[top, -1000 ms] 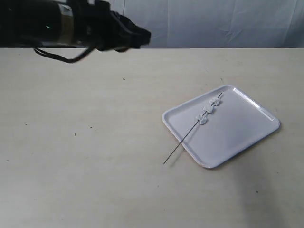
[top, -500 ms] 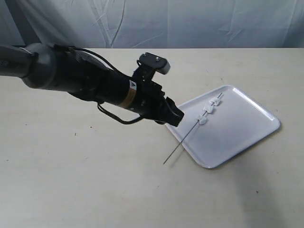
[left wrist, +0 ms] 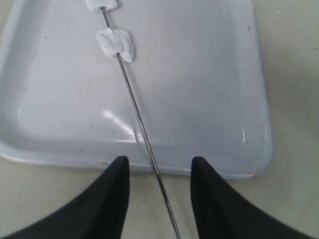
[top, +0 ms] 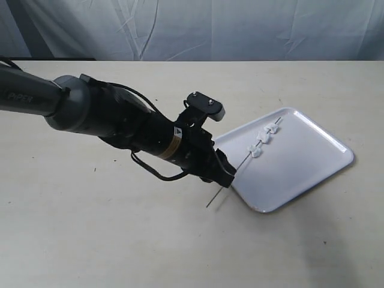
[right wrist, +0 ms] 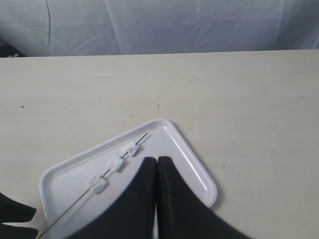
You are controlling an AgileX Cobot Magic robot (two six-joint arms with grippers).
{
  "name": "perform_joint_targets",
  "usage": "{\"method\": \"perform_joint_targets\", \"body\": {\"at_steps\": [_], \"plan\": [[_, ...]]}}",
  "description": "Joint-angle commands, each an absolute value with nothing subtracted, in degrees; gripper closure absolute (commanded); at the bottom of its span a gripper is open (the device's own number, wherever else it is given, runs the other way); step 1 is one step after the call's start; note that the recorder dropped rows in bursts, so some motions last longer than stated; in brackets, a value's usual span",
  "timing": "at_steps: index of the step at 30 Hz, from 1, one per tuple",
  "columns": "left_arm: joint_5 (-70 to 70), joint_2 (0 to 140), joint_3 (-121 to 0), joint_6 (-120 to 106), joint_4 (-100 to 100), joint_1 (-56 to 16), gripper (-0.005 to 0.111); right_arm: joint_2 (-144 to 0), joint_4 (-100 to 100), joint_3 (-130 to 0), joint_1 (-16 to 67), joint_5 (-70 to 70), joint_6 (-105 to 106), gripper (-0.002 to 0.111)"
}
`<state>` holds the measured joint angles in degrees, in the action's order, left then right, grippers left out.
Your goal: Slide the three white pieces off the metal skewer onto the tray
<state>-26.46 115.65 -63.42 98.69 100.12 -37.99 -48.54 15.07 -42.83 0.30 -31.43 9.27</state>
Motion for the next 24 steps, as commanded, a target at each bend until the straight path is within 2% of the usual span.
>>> {"method": "perform_joint_targets", "body": {"at_steps": [1, 24], "plan": [[-26.8, 115.6, -61.0, 98.2, 99.9, -38.4, 0.066, -48.6, 14.5, -43.1, 0.2, -31.7, 9.7, 0.109], [-25.8, 115.6, -59.7, 96.6, 99.9, -39.1, 0.066, -48.6, 15.3, -43.1, 0.2, -31.8, 9.7, 0.109]]}}
